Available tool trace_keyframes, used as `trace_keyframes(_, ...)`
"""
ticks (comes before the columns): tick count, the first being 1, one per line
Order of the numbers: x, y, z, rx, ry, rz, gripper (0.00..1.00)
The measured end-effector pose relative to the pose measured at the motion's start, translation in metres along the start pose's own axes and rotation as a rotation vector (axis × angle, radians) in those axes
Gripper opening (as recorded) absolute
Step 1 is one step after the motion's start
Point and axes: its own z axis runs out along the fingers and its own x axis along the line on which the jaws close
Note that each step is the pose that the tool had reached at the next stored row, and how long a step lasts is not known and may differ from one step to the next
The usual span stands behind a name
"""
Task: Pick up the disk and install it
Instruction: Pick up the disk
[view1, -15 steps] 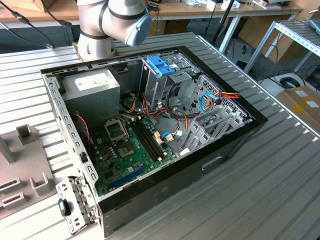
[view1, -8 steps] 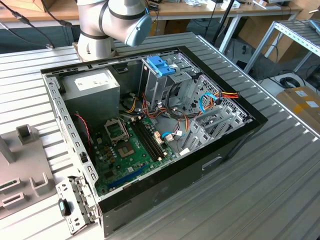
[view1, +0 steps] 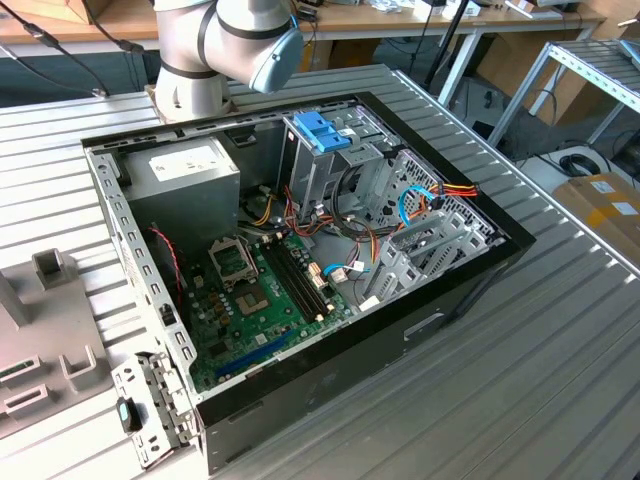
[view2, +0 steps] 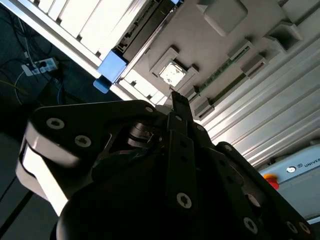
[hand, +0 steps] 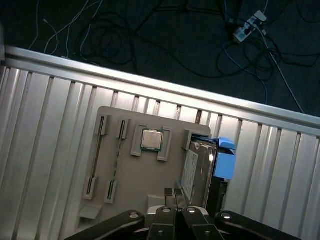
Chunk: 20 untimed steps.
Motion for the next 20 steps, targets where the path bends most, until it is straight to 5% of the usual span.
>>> trace_keyframes(20, 0.0, 0.0, 0.0, -0.0032, 0.0058, -0.13, 0.11)
